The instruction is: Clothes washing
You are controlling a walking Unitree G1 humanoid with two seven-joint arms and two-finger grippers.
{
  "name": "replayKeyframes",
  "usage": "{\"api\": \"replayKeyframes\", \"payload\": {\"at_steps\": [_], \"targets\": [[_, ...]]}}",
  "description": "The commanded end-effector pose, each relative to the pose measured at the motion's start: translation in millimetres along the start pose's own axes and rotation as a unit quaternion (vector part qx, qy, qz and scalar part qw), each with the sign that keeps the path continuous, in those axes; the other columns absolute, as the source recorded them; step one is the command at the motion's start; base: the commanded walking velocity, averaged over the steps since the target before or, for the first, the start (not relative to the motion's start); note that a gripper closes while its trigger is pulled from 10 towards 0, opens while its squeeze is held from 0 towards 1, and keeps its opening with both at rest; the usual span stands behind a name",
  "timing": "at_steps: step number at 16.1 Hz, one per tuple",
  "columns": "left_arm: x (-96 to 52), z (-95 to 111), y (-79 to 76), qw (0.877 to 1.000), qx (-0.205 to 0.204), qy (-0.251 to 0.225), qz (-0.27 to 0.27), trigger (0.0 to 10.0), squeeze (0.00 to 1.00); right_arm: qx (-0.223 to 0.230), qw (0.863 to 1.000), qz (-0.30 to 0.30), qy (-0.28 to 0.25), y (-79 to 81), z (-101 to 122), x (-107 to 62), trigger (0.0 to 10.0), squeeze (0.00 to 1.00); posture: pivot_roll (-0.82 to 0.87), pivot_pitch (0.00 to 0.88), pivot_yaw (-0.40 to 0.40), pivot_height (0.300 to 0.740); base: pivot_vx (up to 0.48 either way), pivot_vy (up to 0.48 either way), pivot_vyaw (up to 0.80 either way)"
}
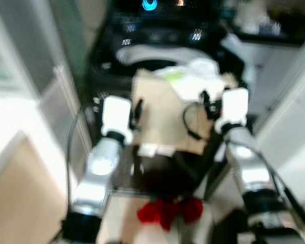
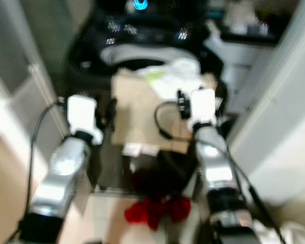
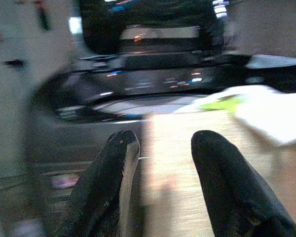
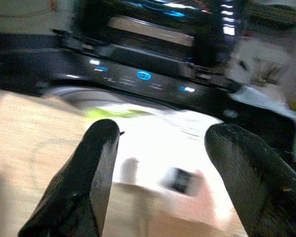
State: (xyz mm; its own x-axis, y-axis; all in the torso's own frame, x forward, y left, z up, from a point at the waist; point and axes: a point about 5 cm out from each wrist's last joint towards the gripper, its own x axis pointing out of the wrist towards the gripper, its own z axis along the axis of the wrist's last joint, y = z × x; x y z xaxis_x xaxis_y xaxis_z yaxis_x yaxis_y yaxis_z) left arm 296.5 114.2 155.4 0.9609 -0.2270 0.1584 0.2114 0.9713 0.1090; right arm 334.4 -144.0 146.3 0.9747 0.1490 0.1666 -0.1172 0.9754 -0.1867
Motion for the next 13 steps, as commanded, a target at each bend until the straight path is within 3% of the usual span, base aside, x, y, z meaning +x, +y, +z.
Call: {"api": "replayKeyframes", "payload": {"at_steps": [1, 5, 10, 13], "targets": [[1.1, -0.3, -3.6, 1.000, 0.002, 0.002, -0.002, 10.0, 0.00, -0.002, 1.000, -0.005, 0.003, -5.8, 0.1, -0.1, 10.0, 0.00, 0.00, 0.000, -0.050, 0.740, 0.000, 0.000, 0.00], [0.7, -1.1, -5.3, 1.000, -0.006, 0.003, -0.002, 10.0, 0.00, -0.005, 1.000, -0.007, 0.012, -7.4, -4.2, -1.7, 10.0, 0.00, 0.00, 0.000, -0.049, 0.740, 0.000, 0.000, 0.00], [0.7, -1.1, -5.3, 1.000, -0.005, 0.005, -0.002, 10.0, 0.00, -0.012, 0.999, -0.016, 0.028, -11.0, -10.7, -3.6, 10.0, 0.00, 0.00, 0.000, -0.046, 0.740, -0.363, 0.000, 0.00], [0.9, -0.7, -4.4, 1.000, -0.001, 0.003, -0.003, 10.0, 0.00, 0.005, 1.000, 0.005, 0.031, -7.9, -11.9, -4.5, 10.0, 0.00, 0.00, 0.000, -0.043, 0.740, 0.000, 0.000, -0.73]]}}
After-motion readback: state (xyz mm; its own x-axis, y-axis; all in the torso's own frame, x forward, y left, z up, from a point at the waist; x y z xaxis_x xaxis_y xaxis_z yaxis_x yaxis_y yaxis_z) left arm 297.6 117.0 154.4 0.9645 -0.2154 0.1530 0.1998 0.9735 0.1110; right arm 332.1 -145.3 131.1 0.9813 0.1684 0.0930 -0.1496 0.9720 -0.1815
